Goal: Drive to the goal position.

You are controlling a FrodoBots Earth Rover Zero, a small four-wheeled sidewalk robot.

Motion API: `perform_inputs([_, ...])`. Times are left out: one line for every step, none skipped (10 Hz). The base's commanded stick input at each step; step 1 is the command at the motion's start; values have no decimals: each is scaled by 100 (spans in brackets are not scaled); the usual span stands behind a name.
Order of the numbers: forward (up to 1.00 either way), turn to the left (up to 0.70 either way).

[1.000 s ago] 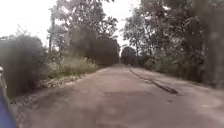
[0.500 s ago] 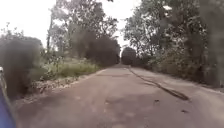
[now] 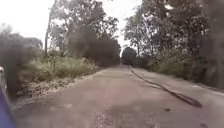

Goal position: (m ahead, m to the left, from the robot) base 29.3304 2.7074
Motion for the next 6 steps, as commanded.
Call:
perform_inputs([70, 0])
perform_inputs([70, 0])
perform_inputs([70, 0])
perform_inputs([70, 0])
perform_inputs([70, 0])
perform_inputs([70, 0])
